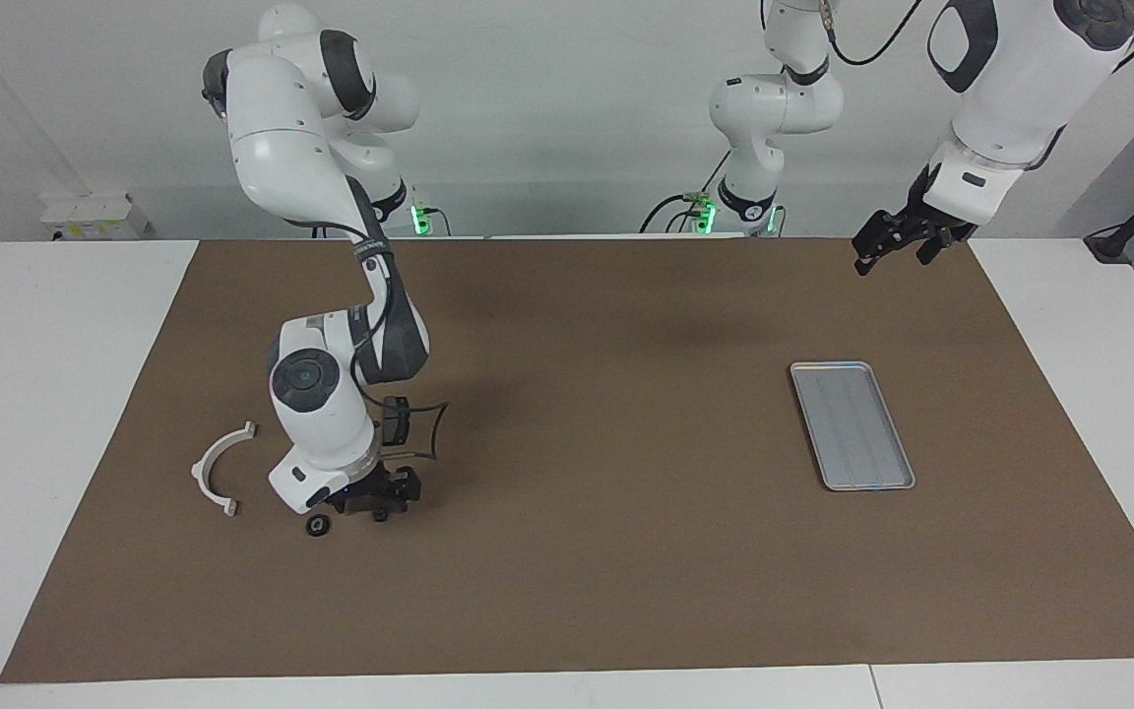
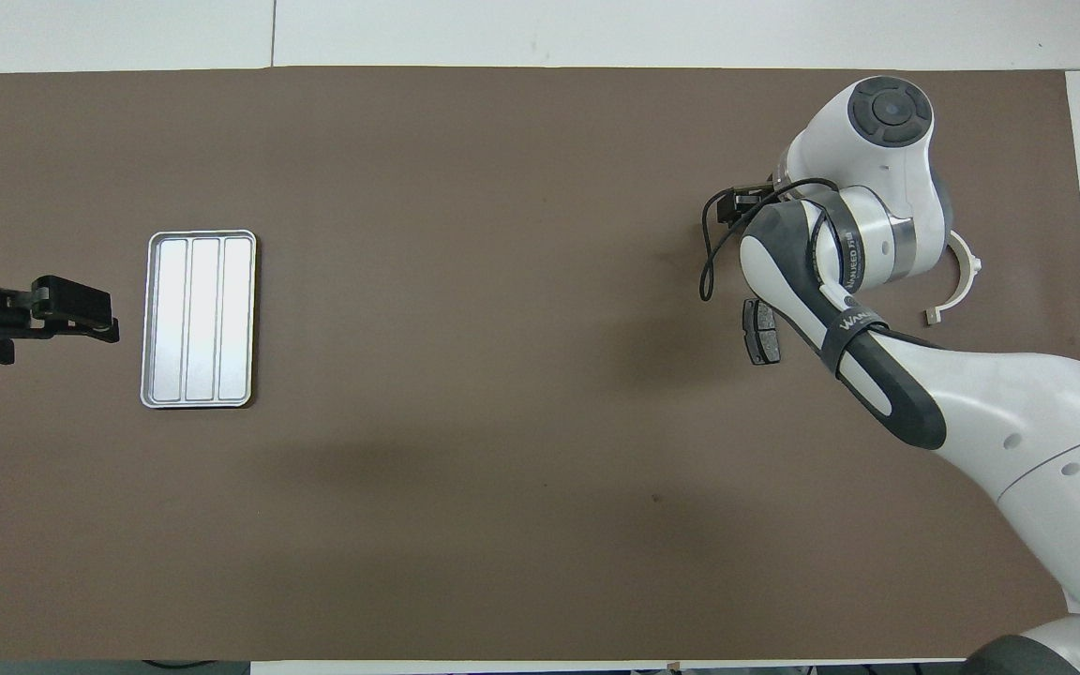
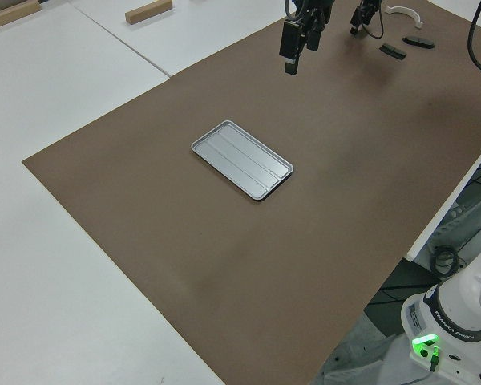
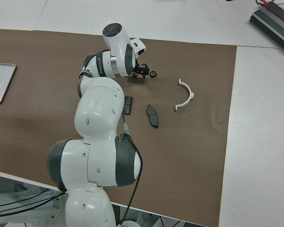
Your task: Pick bearing gear from pile to tray
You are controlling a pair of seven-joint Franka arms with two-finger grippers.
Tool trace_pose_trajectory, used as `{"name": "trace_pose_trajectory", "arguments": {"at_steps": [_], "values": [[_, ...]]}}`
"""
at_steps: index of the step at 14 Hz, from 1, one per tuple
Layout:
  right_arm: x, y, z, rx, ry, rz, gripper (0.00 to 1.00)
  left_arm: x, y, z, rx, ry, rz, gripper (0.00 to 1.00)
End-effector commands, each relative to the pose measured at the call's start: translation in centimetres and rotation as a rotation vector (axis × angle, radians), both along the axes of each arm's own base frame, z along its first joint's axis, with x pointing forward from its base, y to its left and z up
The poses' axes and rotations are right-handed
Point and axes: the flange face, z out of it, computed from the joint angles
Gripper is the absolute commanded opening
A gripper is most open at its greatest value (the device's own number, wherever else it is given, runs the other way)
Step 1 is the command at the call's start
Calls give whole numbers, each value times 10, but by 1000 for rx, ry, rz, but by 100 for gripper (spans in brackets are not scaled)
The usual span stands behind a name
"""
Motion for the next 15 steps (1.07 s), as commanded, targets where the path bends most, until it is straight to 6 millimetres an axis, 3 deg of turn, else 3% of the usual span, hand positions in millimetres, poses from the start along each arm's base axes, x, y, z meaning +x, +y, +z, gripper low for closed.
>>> {"name": "trace_pose_trajectory", "arguments": {"at_steps": [1, 7, 13, 15], "values": [[4, 3, -5, -12, 14, -21, 97, -6, 1, 5, -1, 2, -7, 100], [4, 5, -8, -6, 15, -61, 84, -6, 1, 5, -1, 2, -7, 100], [5, 5, -10, -4, 0, -85, 60, -6, 1, 5, -1, 2, -7, 100], [6, 5, -9, -2, -8, -98, 58, -6, 1, 5, -1, 2, -7, 100]]}}
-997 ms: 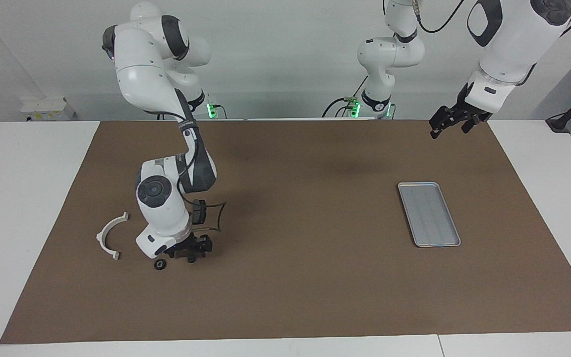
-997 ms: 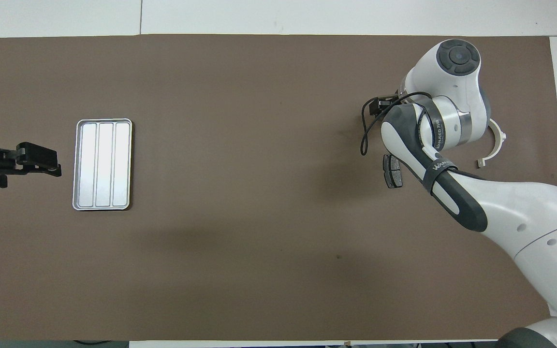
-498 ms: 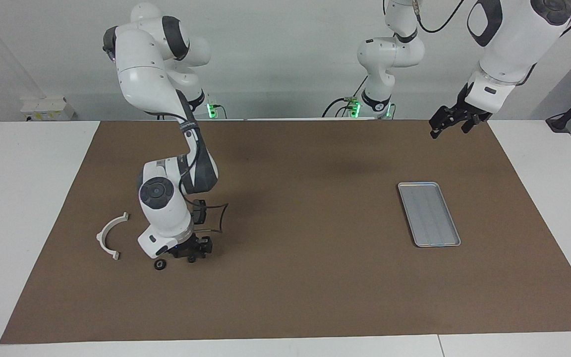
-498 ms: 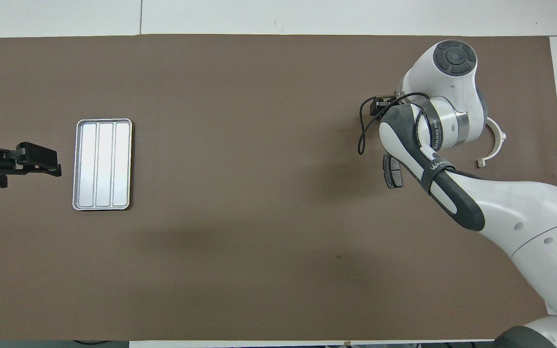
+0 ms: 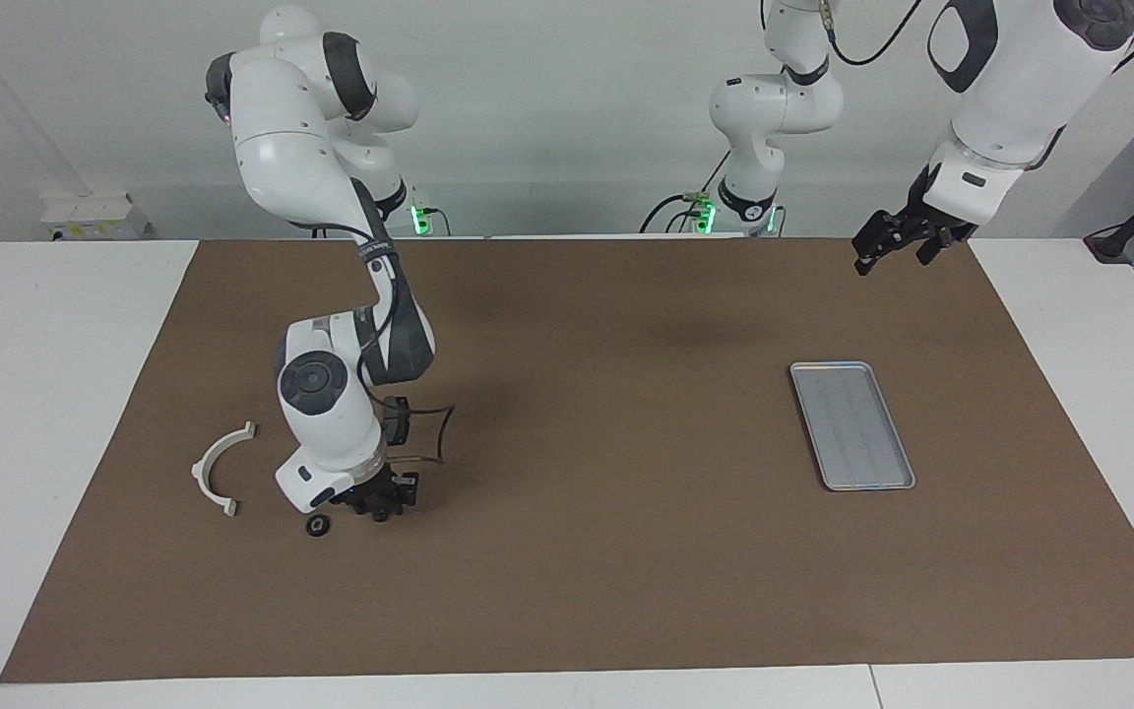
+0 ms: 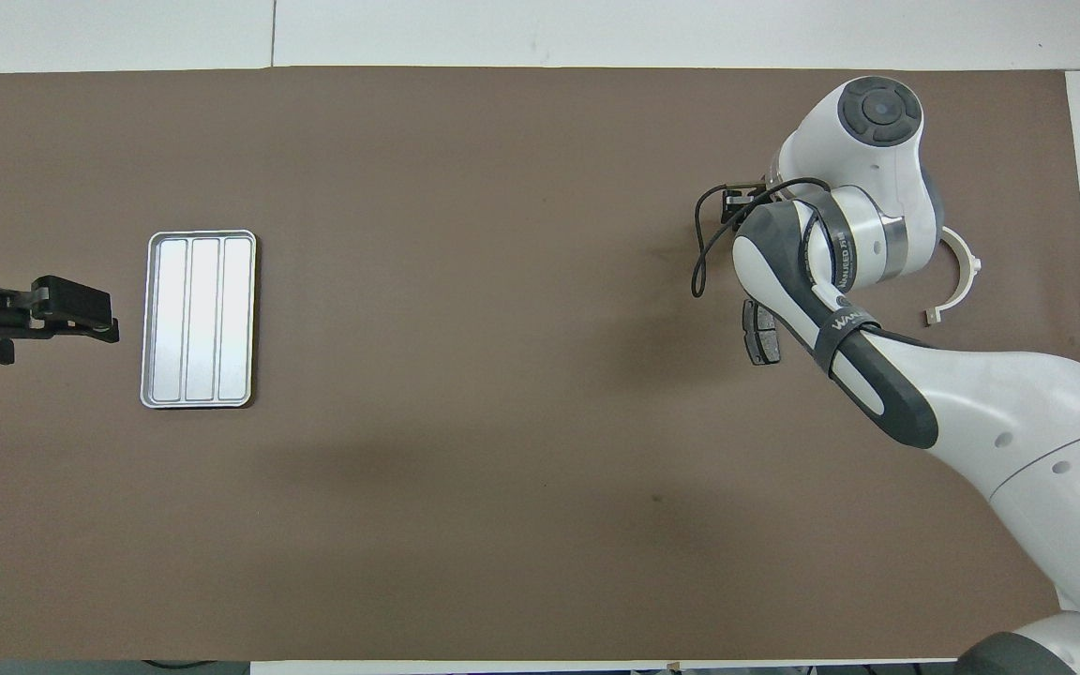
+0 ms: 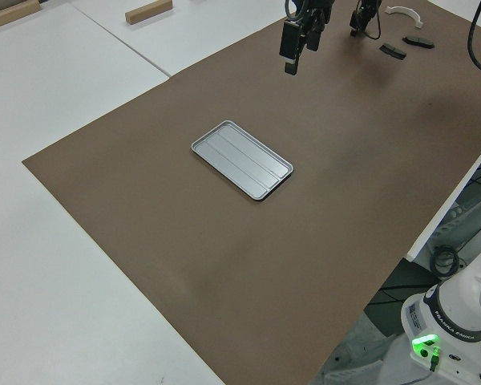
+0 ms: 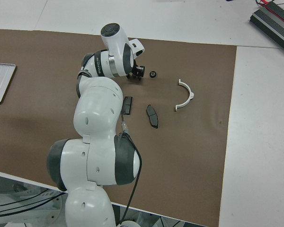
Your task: Pick bearing gear from pile to tray
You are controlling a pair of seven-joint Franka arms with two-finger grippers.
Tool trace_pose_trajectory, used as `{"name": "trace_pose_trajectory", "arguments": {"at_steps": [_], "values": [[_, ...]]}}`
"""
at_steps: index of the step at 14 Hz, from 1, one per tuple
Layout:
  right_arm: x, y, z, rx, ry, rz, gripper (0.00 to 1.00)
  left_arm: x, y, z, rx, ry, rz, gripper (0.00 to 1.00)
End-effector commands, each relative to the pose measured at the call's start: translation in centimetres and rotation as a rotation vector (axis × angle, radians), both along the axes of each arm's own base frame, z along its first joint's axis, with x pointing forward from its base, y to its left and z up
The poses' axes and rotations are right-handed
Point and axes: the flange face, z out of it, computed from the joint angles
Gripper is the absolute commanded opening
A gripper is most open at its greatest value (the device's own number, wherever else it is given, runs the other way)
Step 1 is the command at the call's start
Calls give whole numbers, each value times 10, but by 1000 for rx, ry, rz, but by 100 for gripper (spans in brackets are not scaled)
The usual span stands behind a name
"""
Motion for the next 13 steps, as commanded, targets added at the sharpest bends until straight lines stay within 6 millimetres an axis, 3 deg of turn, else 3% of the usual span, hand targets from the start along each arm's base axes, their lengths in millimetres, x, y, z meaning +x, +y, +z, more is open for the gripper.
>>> {"name": "trace_pose_trajectory", "arguments": {"at_steps": [1, 3, 7, 11, 13], "values": [[6, -2, -7, -2, -16, -32, 56, -6, 1, 5, -1, 2, -7, 100], [8, -2, -5, 7, -36, -35, 44, -6, 1, 5, -1, 2, -7, 100], [12, -10, -4, 14, -63, -46, 34, -7, 1, 6, -1, 1, -7, 100], [11, -11, -6, 15, -60, -46, 0, -6, 1, 5, -1, 2, -7, 100], [10, -11, -6, 12, -52, -45, 0, -6, 1, 5, -1, 2, -8, 100]]}}
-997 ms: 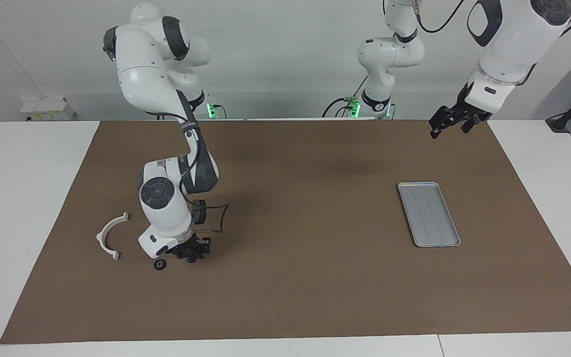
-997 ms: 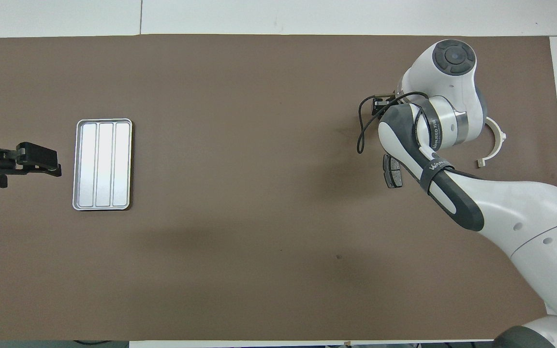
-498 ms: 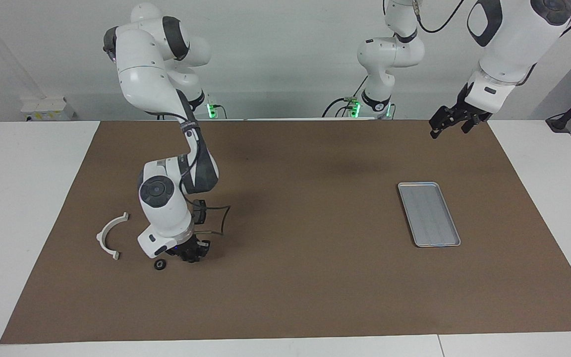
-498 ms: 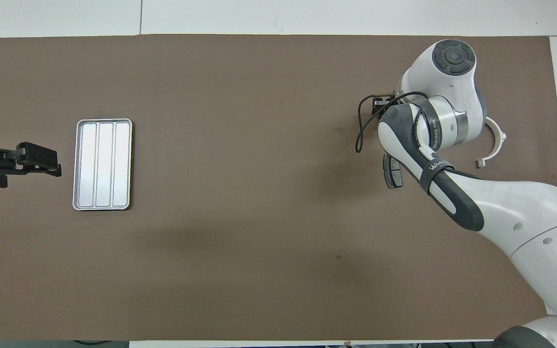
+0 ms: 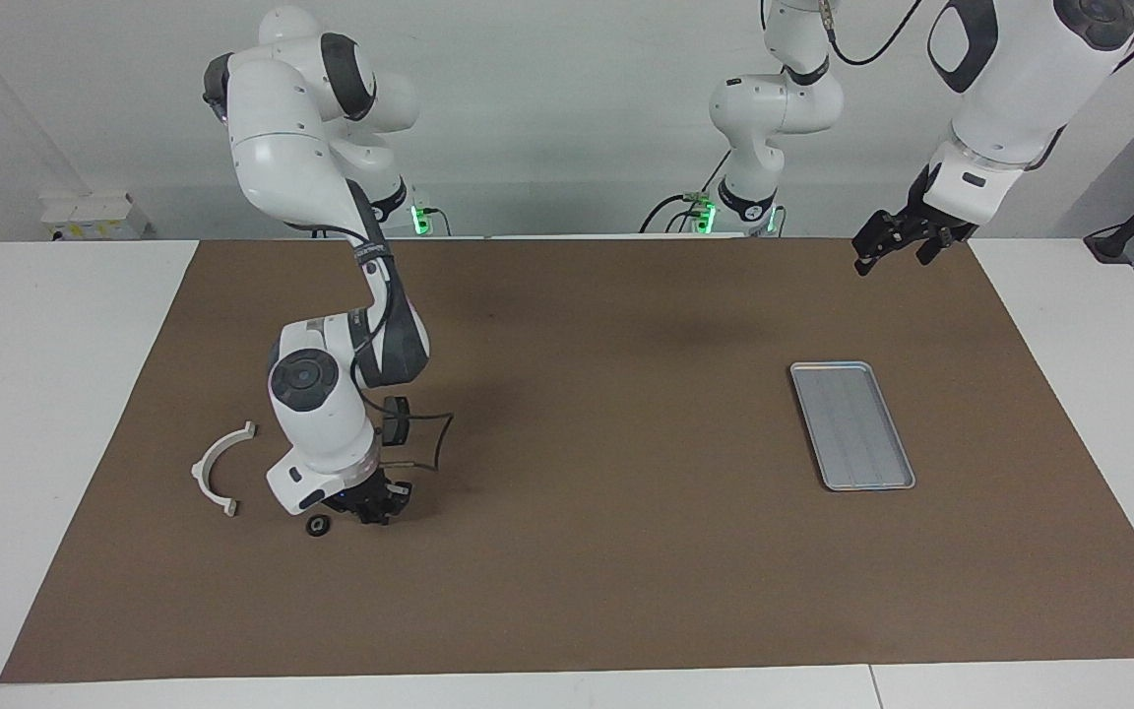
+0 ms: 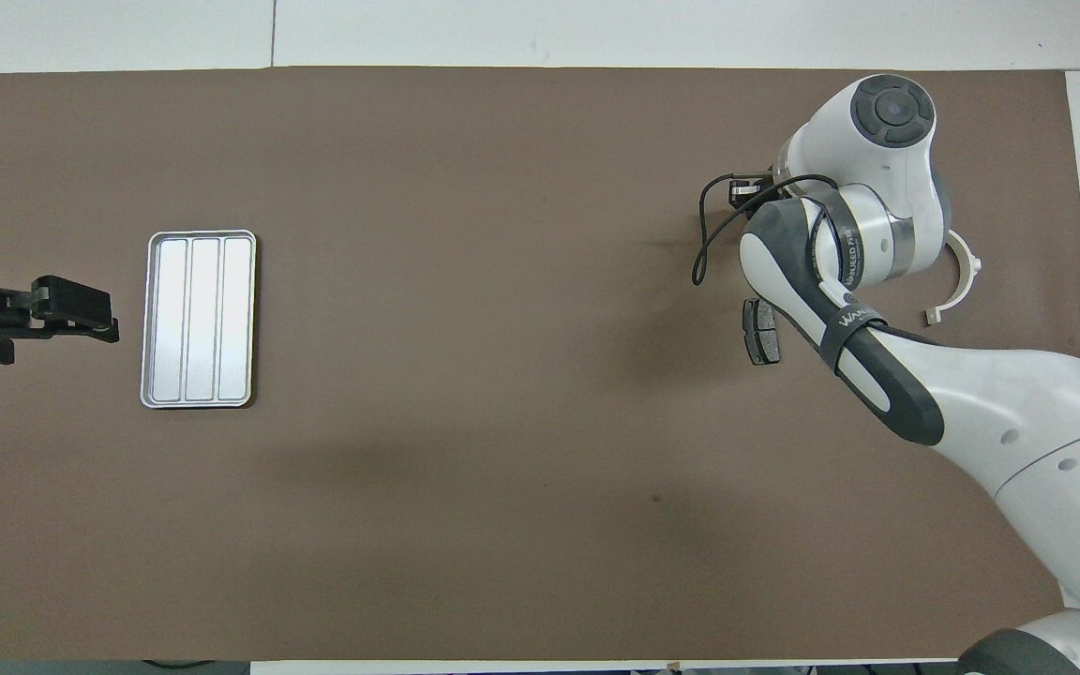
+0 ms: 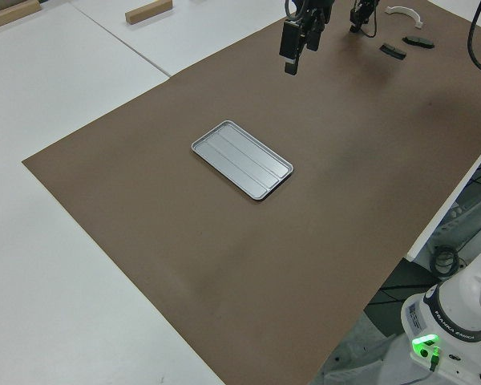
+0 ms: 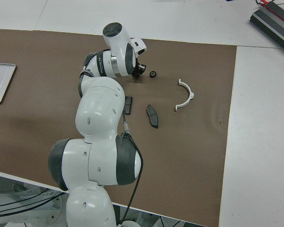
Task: Pick bearing gear from pile to tray
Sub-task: 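Carry the part with the right gripper toward the table center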
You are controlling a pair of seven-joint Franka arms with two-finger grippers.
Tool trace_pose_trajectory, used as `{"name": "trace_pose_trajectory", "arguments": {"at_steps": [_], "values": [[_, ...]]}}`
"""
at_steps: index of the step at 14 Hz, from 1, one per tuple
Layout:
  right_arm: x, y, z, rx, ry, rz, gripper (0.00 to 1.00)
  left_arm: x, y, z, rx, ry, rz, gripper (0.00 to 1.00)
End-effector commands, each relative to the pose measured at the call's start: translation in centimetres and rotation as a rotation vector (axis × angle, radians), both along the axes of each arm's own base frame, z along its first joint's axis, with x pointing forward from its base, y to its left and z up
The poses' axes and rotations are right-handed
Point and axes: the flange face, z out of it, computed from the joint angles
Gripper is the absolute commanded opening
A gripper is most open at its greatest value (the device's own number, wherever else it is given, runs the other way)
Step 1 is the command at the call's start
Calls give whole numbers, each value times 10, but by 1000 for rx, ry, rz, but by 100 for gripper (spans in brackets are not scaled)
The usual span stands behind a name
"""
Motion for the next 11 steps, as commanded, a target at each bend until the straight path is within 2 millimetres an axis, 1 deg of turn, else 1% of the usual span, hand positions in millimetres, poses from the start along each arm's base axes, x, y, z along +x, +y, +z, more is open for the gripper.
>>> {"name": "trace_pose_trajectory", "arguments": {"at_steps": [1, 2, 4, 5, 6, 7, 9, 10, 11], "values": [[3, -3, -9, -3, 3, -16, 0, -6, 1, 5, -1, 2, -7, 100], [3, -4, -8, -4, 6, -14, 0, -7, 1, 6, -1, 1, -7, 100], [-1, -6, 4, -29, 40, -5, 0, -6, 1, 5, -1, 2, -7, 100], [-2, -3, 25, -42, 59, -3, 0, -6, 1, 5, -1, 2, -7, 100], [-1, 0, 50, -48, 66, -5, 0, -7, 1, 6, -1, 1, -8, 100], [-5, 2, 73, -60, 94, -5, 0, -7, 1, 6, -1, 1, -7, 100], [-19, 29, 129, -60, 136, 18, 0, -6, 1, 5, -1, 2, -7, 100], [-30, 42, 156, -60, 158, 26, 0, -6, 1, 5, -1, 2, -7, 100], [-42, 64, 181, -55, 171, 41, 0, -6, 1, 5, -1, 2, -8, 100]]}}
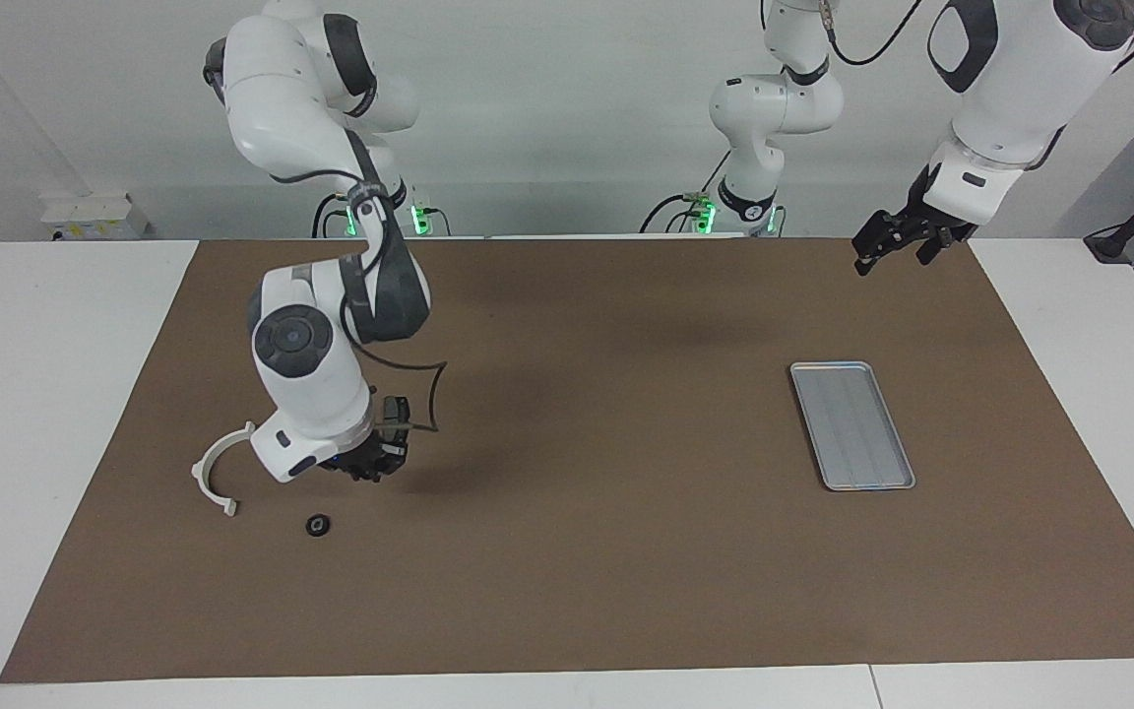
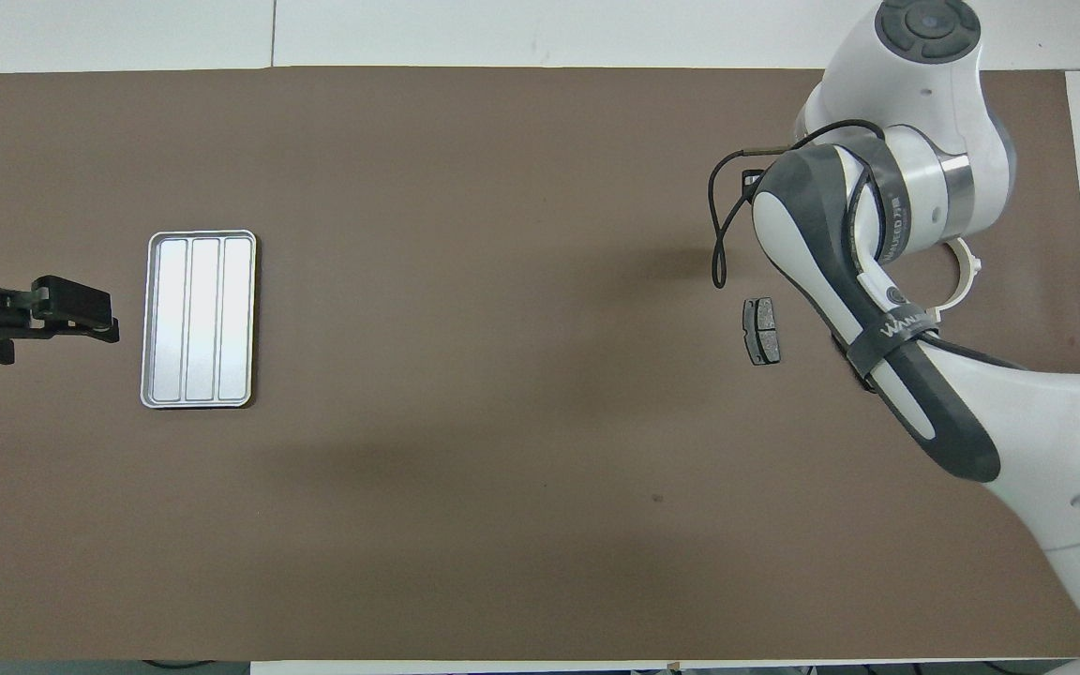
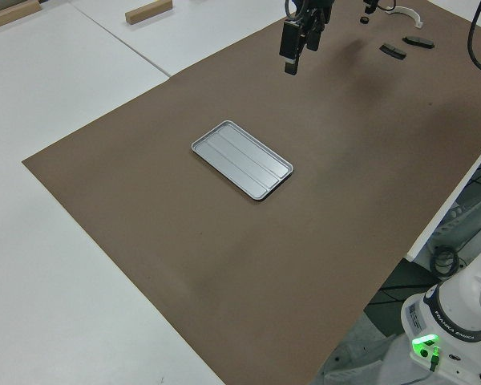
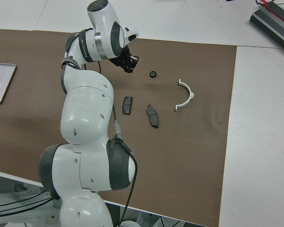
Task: Pick bearing gear from pile to tray
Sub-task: 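Carry the part with the right gripper toward the table center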
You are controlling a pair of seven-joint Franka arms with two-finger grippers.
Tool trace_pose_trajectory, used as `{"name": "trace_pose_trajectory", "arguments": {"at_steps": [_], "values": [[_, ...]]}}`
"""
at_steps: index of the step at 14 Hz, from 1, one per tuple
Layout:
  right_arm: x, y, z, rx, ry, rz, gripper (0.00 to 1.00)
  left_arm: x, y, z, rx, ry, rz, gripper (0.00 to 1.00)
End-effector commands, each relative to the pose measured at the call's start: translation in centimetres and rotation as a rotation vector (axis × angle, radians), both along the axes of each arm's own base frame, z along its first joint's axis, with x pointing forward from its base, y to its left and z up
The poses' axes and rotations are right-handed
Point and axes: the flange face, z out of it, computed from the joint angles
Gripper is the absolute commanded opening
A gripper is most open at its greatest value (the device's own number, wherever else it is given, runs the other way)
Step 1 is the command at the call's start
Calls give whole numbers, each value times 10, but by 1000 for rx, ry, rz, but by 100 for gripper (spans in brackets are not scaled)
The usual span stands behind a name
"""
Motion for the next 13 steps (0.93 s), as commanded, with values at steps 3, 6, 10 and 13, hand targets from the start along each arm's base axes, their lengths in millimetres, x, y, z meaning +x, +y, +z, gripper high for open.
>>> {"name": "trace_pose_trajectory", "arguments": {"at_steps": [3, 6, 10, 13], "values": [[-63, 111, 97, 32, 18, -128, 0, -6, 1, 5, -1, 2, -7, 100], [-102, 201, 108, 63, -22, -343, 0, -7, 1, 6, -1, 1, -7, 100], [-139, 291, 76, 95, -50, -452, 0, -6, 1, 5, -1, 2, -7, 100], [-151, 321, 29, 103, -57, -494, 0, -7, 1, 6, -1, 1, -7, 100]]}}
